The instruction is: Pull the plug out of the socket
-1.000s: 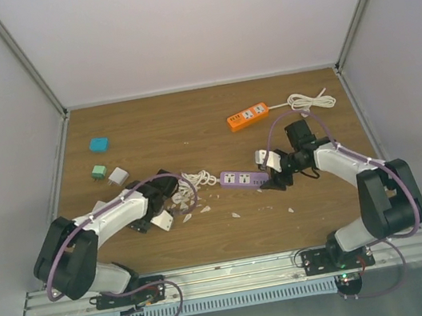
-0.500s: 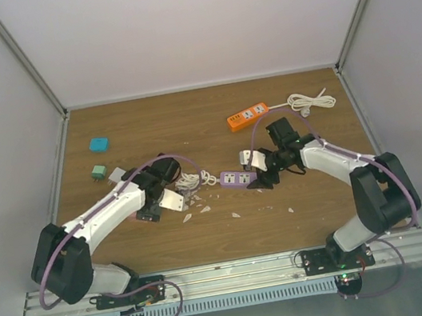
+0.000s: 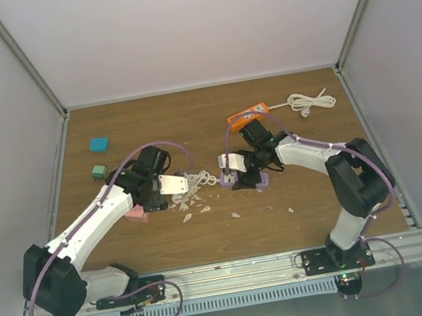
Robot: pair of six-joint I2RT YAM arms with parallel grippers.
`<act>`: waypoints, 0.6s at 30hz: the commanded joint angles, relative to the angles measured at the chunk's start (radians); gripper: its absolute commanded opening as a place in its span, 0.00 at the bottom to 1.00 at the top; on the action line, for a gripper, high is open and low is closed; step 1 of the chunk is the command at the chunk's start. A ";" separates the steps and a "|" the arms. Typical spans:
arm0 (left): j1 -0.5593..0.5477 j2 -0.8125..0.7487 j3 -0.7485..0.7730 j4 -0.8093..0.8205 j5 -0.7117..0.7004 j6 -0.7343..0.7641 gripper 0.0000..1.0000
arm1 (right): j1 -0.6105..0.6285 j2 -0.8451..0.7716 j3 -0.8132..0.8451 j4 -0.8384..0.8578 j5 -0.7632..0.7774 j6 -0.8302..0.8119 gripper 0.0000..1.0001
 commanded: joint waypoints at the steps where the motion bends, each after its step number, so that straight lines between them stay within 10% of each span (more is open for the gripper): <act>1: 0.071 -0.044 0.033 0.055 0.141 -0.093 0.99 | 0.064 0.040 0.071 0.020 0.022 0.040 0.76; 18: 0.304 -0.260 0.005 0.273 0.401 -0.390 0.99 | 0.308 0.378 0.405 0.097 0.156 0.087 0.97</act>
